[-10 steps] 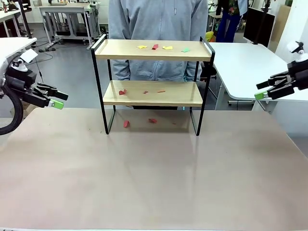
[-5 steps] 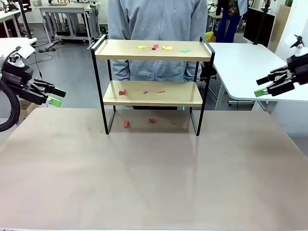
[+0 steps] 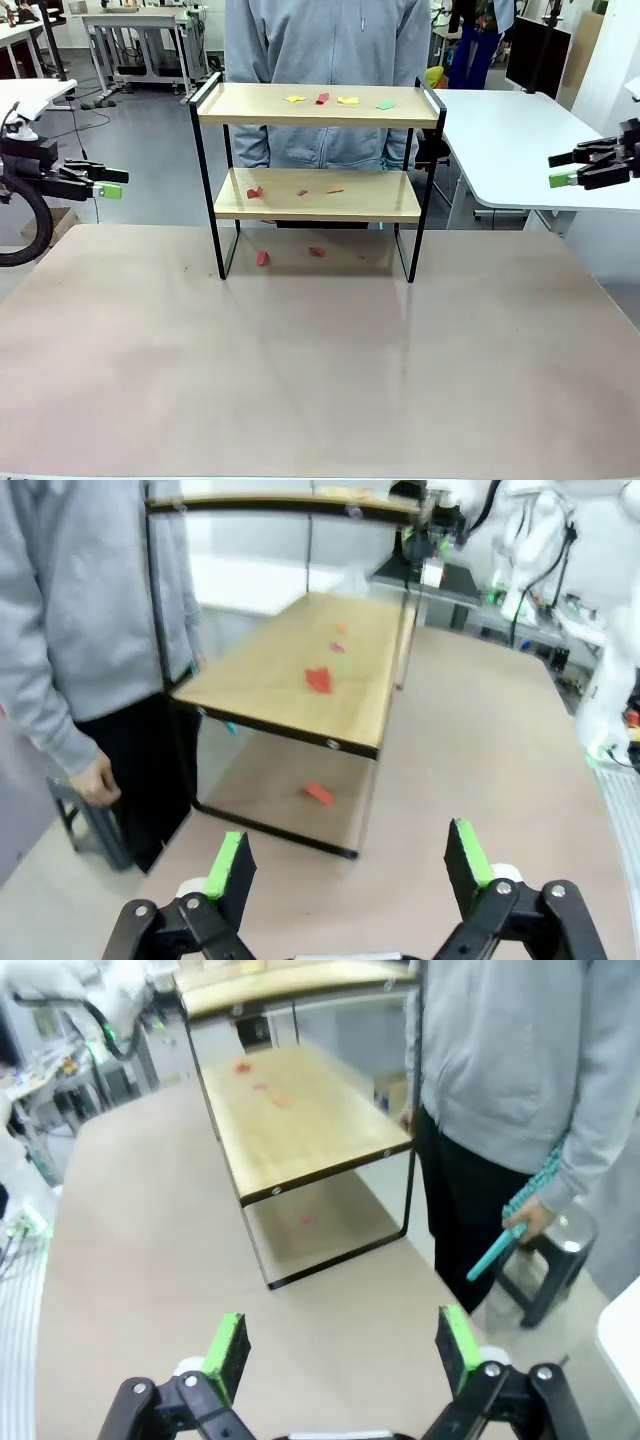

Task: Clean the shelf.
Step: Pick up the Duster handed by the human.

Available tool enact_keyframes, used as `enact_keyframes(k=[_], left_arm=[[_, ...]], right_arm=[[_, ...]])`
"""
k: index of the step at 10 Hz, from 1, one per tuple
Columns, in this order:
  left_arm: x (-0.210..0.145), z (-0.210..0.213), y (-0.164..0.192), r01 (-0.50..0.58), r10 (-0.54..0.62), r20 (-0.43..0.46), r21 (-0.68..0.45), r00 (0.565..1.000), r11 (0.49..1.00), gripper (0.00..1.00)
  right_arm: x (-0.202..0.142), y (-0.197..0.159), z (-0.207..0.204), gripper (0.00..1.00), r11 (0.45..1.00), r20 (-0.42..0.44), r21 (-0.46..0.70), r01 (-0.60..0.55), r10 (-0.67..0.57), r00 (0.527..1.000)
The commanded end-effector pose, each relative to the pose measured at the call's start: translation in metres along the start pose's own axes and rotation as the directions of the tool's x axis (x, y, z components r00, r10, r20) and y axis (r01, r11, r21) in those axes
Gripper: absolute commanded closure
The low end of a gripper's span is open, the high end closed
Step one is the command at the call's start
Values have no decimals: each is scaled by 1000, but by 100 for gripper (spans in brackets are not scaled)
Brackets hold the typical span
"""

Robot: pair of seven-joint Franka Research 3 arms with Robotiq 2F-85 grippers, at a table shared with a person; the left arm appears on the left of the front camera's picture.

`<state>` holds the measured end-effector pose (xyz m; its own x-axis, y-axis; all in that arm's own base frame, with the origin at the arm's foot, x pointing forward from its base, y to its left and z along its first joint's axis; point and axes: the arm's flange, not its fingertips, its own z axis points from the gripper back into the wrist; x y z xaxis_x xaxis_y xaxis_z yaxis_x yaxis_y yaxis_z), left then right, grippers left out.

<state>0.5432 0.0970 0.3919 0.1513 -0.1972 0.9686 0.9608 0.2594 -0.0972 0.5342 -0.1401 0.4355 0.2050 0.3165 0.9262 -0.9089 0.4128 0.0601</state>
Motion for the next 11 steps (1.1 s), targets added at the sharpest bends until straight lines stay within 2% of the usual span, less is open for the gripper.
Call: enact_keyframes(k=[1,2,4,5,8,11], left_arm=[[-19,0,35,65,-63,123,-12,990,998,0],[-27,3,48,76,-75,161,-2,984,997,0],[-42,11,62,123,-120,271,6,955,992,0],[-49,15,63,130,-124,308,3,943,992,0],[-53,20,64,135,-106,311,-74,945,988,0],[-42,36,65,153,-132,297,-49,946,987,0]], right_arm=[[-23,-50,-2,0,996,124,75,-55,45,991],[-32,-64,-2,0,994,135,79,-79,68,989],[-53,-85,-2,0,990,209,126,-68,41,977],[-63,-90,-2,0,991,219,121,-53,25,975],[-73,-99,3,0,991,249,130,-24,-9,968],[-69,-103,6,0,989,258,146,-20,-18,966]])
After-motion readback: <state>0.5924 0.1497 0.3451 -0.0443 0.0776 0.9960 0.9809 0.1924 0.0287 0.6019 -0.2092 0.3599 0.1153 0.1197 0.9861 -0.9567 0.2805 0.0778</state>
